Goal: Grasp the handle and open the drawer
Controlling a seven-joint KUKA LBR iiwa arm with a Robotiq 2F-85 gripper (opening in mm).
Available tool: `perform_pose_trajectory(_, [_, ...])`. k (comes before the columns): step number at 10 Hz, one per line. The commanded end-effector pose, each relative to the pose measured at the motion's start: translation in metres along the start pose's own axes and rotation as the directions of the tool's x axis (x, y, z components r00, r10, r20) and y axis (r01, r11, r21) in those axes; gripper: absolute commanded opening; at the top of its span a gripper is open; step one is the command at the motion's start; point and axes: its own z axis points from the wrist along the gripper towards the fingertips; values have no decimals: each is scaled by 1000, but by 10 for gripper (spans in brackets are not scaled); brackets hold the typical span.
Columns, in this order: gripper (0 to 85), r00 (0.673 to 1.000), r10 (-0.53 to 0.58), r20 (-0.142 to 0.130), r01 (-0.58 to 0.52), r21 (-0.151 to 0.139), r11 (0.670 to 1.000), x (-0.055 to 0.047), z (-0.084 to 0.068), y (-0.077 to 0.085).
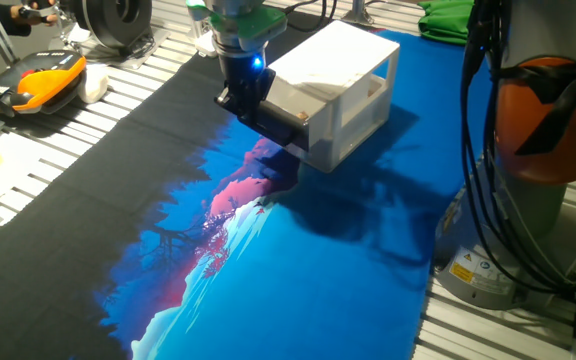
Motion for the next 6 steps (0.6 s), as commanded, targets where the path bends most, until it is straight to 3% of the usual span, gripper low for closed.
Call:
perform_pose_trajectory(1, [0, 1000, 1, 0, -1, 0, 1000, 0, 0, 0])
perform_pose_trajectory(6, [0, 1000, 6, -4, -6, -4, 1000, -1, 0, 8])
